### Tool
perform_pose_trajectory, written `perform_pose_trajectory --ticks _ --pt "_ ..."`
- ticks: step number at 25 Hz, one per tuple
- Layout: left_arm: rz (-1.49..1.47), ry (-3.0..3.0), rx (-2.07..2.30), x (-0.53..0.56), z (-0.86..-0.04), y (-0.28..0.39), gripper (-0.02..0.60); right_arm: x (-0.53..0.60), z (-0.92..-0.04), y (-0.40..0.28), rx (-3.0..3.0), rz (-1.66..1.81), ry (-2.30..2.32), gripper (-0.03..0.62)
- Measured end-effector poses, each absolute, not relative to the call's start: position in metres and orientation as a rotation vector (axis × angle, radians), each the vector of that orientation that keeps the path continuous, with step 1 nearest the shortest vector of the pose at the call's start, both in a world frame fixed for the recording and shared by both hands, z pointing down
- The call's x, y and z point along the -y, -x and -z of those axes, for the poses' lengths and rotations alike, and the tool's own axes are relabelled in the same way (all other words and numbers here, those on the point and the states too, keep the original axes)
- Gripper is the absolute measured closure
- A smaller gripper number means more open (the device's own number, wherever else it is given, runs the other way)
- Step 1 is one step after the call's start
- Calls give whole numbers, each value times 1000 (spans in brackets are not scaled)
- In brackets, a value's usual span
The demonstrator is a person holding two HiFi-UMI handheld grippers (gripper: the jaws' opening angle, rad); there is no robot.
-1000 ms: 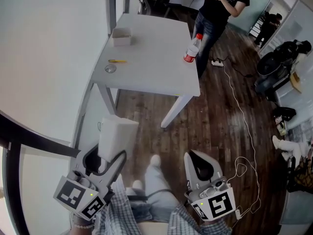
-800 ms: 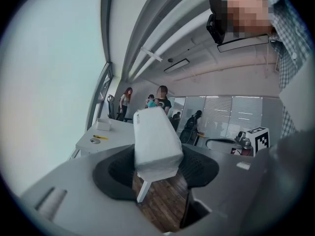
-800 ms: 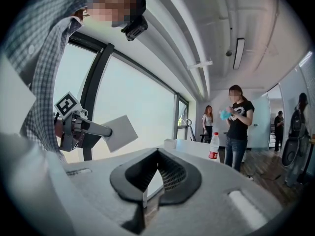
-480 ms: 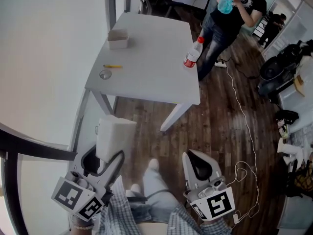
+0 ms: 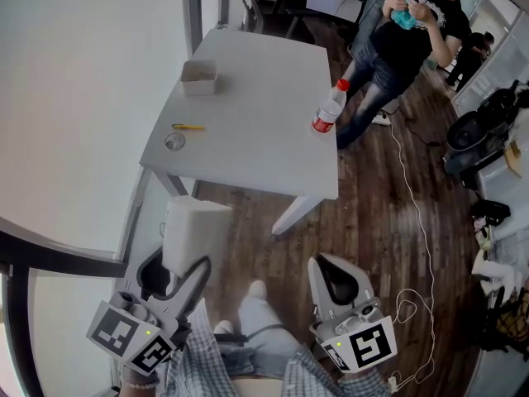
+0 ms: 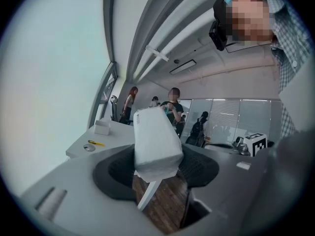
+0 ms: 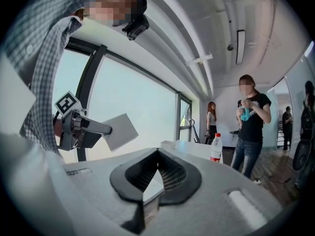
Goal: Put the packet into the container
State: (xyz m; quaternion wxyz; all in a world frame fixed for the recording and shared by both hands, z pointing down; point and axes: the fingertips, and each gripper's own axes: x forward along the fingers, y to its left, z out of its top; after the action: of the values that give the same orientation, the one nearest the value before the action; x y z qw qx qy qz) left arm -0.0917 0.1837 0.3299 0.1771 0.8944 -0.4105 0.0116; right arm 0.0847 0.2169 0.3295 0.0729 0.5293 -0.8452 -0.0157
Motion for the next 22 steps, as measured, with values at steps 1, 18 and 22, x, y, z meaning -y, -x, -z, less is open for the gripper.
perform_pose_trajectory --ticks 1,18,22 --pt "-36 -2532 1171 -180 -328 90 324 -212 -328 -86 2547 51 -1582 595" --pt "-22 -2500 1292 -131 -316 53 324 -153 -319 -126 2616 80 -1495 595" --pt "-19 -2508 1296 -121 -315 41 324 -145 -320 -140 2615 87 -1500 595"
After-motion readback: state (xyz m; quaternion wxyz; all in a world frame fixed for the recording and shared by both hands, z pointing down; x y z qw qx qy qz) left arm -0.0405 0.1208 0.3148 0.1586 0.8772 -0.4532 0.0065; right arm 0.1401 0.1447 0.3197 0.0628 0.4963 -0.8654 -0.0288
